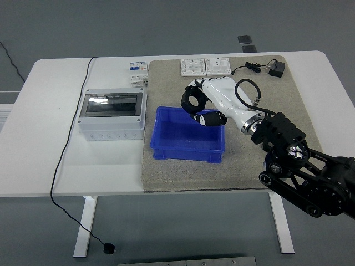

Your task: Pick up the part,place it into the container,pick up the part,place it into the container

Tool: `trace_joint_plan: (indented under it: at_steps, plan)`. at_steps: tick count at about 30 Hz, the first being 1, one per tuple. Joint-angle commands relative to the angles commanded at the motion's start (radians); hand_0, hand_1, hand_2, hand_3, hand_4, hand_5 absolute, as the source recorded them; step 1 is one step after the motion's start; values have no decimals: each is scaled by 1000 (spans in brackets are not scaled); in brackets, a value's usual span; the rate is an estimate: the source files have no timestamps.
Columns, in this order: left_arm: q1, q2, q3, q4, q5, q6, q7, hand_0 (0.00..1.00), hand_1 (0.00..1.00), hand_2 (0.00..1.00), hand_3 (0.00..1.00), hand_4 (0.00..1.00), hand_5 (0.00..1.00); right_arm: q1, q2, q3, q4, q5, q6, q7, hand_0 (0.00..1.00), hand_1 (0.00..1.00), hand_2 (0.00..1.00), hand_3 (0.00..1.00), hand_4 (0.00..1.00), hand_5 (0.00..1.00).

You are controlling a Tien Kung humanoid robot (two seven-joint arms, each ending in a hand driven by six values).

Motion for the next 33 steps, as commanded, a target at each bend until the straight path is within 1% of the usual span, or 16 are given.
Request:
trace_joint_plan:
  at_steps: [3,4,9,10,15,16,21,22,27,28,33]
  plan:
    - [0,0,-1,0,2,-1,1,733,651,666,602,661,512,12,-2,-35,-14,-9,43,-17,624,565,532,521,264,2]
    - [0,0,-1,0,4,-1,1,732,650,665,602,660,513,15,-3,-44,-19,-9,55,-22,627,641,681,664,389,81]
    - [-4,1,-4,0,18,-6,3,732,650,665,602,660,513,26,-4,-89,-51,-5,81,-40,627,641,681,664,389,81]
    - [-4,1,-3,0,18,-6,3,732,649,665,601,658,512,27,-4,-94,-55,-3,84,-43,656,732,784,762,604,124]
    - [-4,1,-3,0,19,-6,3,732,649,665,601,658,512,27,-5,-96,-62,0,100,-61,656,732,784,762,604,124]
    - [-4,1,-3,0,19,-6,3,732,649,664,602,658,511,26,-6,-94,-62,0,104,-63,685,797,827,821,742,188]
    - [-3,1,-2,0,17,-5,3,732,649,664,602,658,511,22,-11,-86,-61,8,126,-73,685,797,827,821,742,188]
    - [-2,1,-2,0,17,-5,3,732,648,664,601,657,510,22,-11,-86,-61,9,127,-74,696,809,838,837,857,243]
    - [-2,2,-2,0,16,-4,3,732,648,664,601,657,510,20,-10,-88,-61,14,131,-80,696,809,838,837,857,243]
    - [-2,2,-2,0,16,-4,3,732,648,664,600,657,510,20,-10,-88,-61,15,132,-82,697,810,843,843,880,226]
    - [-2,3,-3,0,15,-3,3,732,648,664,600,657,510,20,-9,-90,-60,17,136,-87,697,810,843,843,880,226]
